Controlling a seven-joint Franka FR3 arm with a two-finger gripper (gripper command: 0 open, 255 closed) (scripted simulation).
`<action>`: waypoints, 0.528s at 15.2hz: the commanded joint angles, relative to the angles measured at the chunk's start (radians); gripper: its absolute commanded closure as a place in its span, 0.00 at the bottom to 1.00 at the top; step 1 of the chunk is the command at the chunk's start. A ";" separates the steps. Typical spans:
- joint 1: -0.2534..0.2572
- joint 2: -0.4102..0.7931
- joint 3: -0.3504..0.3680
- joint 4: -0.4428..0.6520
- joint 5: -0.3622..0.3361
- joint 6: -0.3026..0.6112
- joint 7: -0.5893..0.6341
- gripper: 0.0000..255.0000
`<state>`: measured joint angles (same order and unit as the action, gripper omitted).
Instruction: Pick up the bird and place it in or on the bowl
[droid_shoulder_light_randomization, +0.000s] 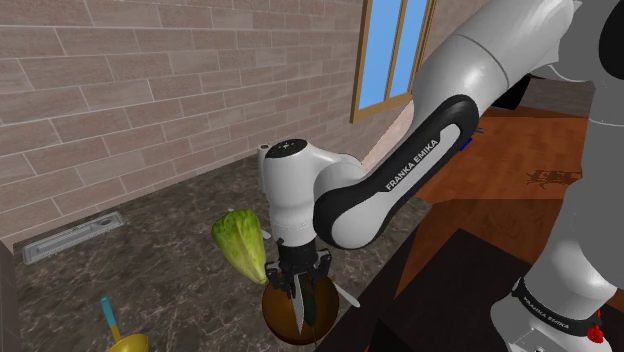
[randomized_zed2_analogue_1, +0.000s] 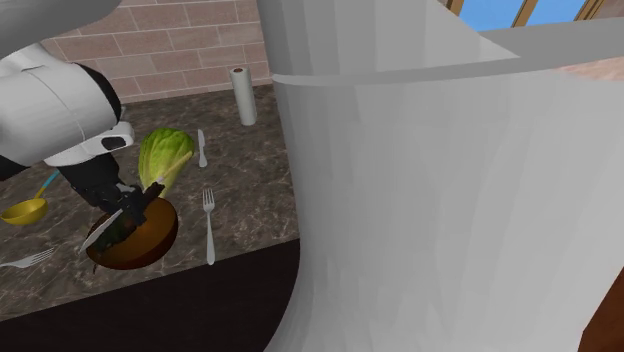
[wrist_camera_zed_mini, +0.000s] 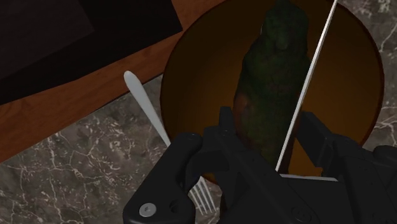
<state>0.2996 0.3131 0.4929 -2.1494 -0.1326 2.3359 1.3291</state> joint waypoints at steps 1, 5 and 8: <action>0.001 0.001 0.000 0.000 -0.001 0.002 0.001 1.00; 0.001 0.001 0.000 0.000 -0.001 0.002 0.001 1.00; 0.001 0.001 0.000 0.000 -0.001 0.002 0.001 0.00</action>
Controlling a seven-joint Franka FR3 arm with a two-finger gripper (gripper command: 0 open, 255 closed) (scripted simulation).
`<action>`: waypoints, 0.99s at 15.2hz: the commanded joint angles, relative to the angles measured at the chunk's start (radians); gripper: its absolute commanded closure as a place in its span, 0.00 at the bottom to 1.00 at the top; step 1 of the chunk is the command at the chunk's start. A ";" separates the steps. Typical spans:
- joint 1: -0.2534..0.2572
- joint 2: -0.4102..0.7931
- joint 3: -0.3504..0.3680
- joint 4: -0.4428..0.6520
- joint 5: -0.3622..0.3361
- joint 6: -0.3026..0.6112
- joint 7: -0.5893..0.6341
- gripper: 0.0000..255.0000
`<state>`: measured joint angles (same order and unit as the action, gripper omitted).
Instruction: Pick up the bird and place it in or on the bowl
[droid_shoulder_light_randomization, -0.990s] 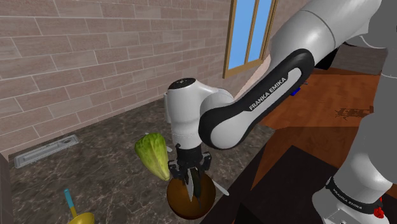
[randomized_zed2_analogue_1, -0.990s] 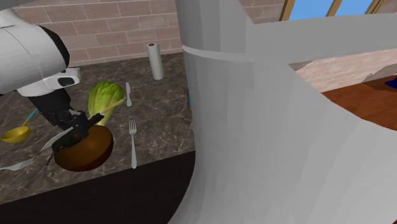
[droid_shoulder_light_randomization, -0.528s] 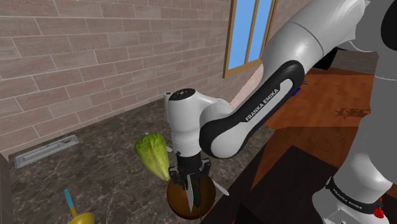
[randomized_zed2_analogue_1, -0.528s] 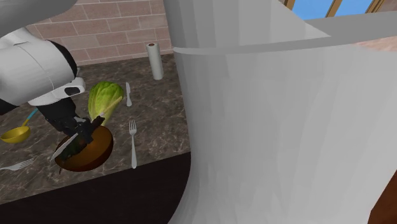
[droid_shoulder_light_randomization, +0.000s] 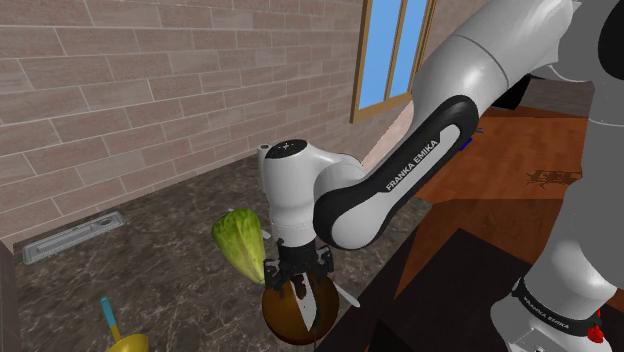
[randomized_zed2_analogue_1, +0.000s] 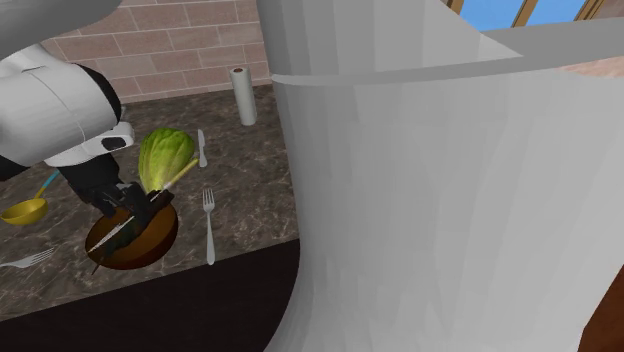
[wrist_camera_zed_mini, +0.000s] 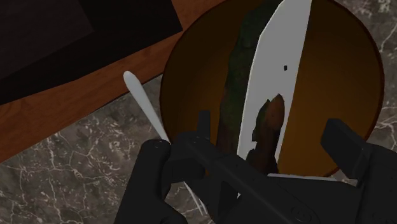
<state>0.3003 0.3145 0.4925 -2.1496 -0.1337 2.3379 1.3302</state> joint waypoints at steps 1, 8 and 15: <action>0.000 0.000 0.000 0.000 0.000 0.000 0.000 0.00; -0.021 -0.081 0.023 0.042 0.055 -0.114 -0.038 0.00; -0.021 -0.081 0.022 0.042 0.055 -0.114 -0.038 0.00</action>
